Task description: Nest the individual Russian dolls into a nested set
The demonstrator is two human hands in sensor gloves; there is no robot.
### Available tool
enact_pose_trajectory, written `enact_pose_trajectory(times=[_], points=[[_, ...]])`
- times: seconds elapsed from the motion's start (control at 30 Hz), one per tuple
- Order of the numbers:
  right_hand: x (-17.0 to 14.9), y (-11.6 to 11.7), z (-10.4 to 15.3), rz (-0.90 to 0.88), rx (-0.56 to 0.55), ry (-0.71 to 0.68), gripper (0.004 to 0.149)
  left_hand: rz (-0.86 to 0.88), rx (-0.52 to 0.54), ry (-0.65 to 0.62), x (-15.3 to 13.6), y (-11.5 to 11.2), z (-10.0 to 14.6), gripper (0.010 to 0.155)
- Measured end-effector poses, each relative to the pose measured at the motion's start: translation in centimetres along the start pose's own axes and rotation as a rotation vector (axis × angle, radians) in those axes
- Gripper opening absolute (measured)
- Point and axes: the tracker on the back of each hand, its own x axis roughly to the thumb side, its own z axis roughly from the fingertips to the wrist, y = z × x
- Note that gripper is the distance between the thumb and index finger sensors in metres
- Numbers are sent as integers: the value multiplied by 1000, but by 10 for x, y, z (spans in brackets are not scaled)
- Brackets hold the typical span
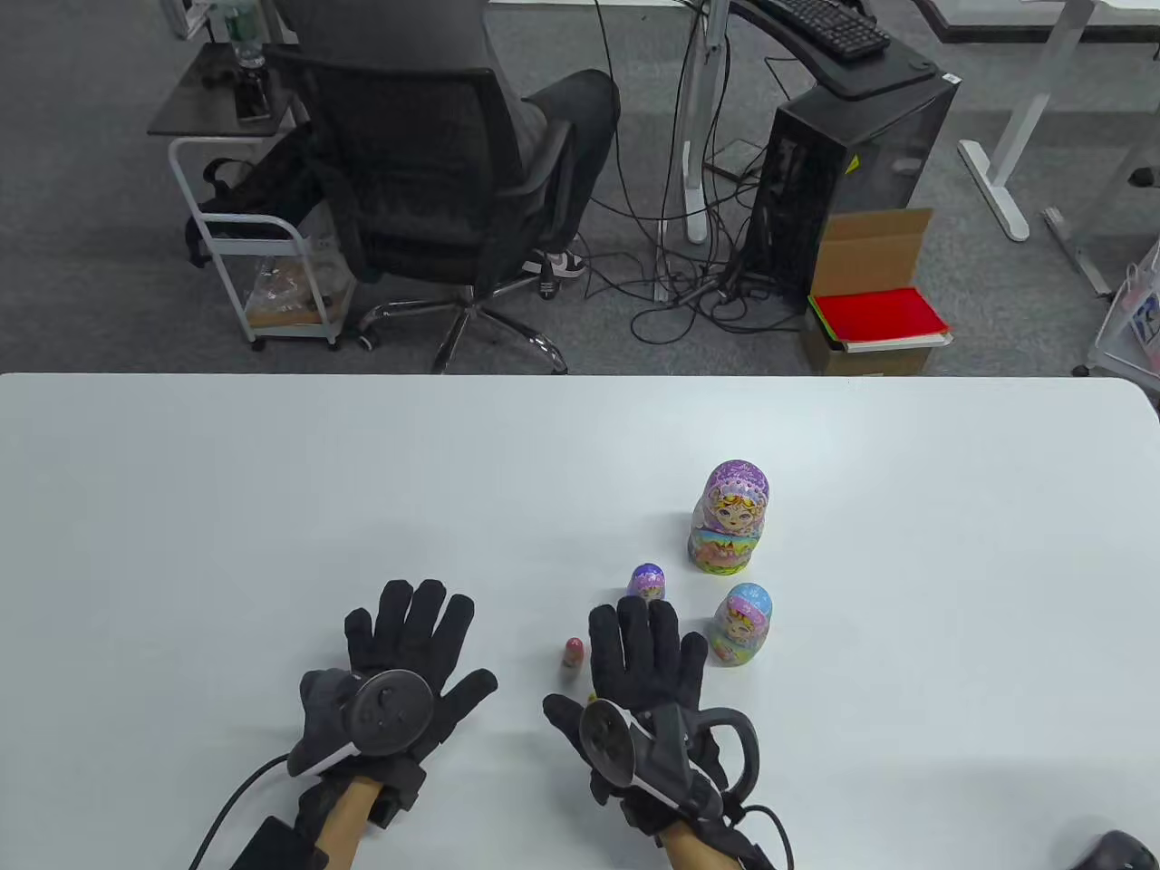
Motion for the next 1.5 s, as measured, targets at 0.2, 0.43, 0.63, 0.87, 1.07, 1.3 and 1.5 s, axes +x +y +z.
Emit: enact_pose_trajectory(times=[0.2,0.43,0.63,0.87,1.07,1.3,1.5], points=[[-1,-1,0,-2,-2,-1,94,-7,-13,1,-1,-3,-2,85],[-1,0,0,-3,11,0,92,6,-19,8,-3,-3,-2,85],[-2,-1,0,4,4,-1,92,16,-22,9,-3,-2,-2,84],[-22,-11,-2,-58,-19,48,89,19,-35,3,-2,-3,-2,84],[-42,-19,-1,-116,-31,119,81,47,-46,7,-4,-3,-3,84],[-48,-16,-3,-103,18,161,70,62,-50,8,-6,-3,-3,83],[-21,-16,-5,-23,-20,76,69,71,-66,18,-7,-4,-4,83]])
